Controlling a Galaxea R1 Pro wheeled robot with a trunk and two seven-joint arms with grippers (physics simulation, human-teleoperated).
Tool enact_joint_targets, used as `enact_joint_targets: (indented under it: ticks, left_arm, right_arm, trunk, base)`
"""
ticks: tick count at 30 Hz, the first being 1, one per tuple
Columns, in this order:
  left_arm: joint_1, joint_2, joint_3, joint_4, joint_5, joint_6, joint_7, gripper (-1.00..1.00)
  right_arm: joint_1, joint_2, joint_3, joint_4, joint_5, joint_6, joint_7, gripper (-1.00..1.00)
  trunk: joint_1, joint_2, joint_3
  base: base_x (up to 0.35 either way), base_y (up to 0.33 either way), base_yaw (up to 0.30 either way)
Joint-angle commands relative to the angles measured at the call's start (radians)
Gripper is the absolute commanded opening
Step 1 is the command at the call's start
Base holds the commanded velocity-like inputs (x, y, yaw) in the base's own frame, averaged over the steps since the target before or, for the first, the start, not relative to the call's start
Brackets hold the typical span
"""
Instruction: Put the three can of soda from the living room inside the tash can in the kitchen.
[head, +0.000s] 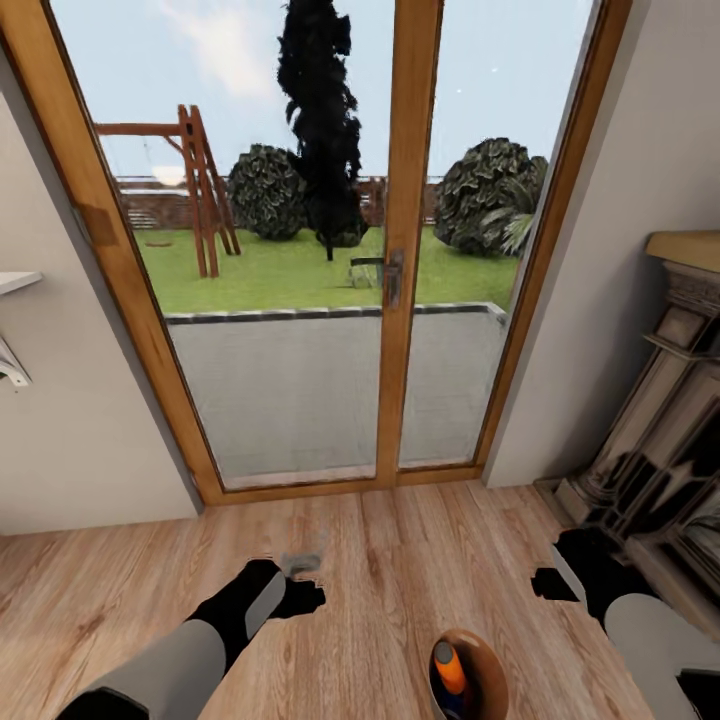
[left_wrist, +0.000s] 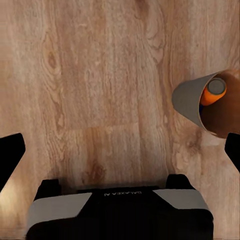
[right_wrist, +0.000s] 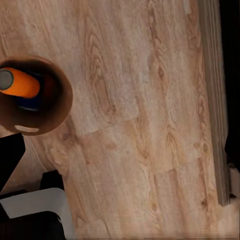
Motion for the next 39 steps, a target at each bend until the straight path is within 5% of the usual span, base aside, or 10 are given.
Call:
enact_joint_targets:
  ticks: [1,13,27,39]
  left_arm:
    - [0.001,0.001,-0.001,0.03,0.001,-0.014,0.0,1.0]
    - [0.015,0.011,-0.007,0.154,0.002,-0.149,-0.001,1.0]
    - [0.112,0.021,-0.012,0.192,0.002,-0.229,-0.002,1.0]
    - [0.242,0.113,-0.014,0.201,0.0,-0.351,-0.003,1.0]
  right_arm:
    - [0.019,-0.002,-0.001,0.037,0.0,-0.042,-0.001,1.0]
    - [0.232,-0.034,-0.007,0.162,-0.008,-0.323,-0.004,1.0]
    - [0.296,-0.055,-0.006,0.403,-0.011,-0.609,-0.005,1.0]
    - [0.366,-0.053,-0.006,0.429,-0.012,-0.696,-0.008,1.0]
  trunk:
    - [0.0,0.0,0.0]
    - [0.0,0.0,0.0]
    - [0.0,0.0,0.0]
    - [0.0,0.0,0.0]
  base:
    - [0.0,0.0,0.0]
    - [0.0,0.0,0.0]
    - [0.0,0.0,0.0]
    - [0.0,0.0,0.0]
